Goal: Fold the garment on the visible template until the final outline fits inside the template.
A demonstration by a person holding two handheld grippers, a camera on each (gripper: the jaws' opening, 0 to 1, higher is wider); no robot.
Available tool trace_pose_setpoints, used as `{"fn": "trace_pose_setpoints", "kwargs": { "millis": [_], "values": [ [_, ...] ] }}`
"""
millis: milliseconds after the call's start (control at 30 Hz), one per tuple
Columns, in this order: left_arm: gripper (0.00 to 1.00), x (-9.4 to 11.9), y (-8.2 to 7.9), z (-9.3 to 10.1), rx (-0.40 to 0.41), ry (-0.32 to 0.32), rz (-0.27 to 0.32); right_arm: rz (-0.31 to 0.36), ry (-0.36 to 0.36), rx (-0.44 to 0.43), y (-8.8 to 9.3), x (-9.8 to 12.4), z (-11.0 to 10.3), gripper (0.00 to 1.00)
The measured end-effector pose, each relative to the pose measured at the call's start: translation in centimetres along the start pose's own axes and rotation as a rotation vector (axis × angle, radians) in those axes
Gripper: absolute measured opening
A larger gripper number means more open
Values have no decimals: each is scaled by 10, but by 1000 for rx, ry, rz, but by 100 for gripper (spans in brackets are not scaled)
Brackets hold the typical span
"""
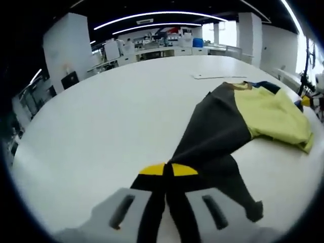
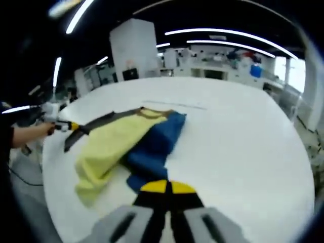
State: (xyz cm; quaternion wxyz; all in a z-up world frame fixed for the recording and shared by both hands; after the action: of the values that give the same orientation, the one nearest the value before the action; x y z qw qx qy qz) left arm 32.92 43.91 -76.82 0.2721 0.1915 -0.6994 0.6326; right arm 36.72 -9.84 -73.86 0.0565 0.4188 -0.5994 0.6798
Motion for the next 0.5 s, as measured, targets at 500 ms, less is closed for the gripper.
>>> {"fn": "trace_pose_setpoints", "kwargs": {
  "millis": [500],
  "values": [
    [0, 1, -6, -26, 94, -28, 37, -113, 185, 71, 18, 19, 38, 0]
  ]
}}
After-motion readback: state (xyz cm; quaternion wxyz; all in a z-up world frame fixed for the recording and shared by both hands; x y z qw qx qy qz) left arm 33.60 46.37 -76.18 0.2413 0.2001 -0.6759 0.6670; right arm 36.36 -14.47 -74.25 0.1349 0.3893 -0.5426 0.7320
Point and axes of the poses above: the point that each gripper's makers call its tool centre point, and the gripper's own axes: x roughly backward along the fingers, z roughly to its right, y roughly out of its underside, the point moved 10 cm from there along x, roughly backward along the fingers, and after that the axes turned 4 degrees about y, right-handed, at the moved point
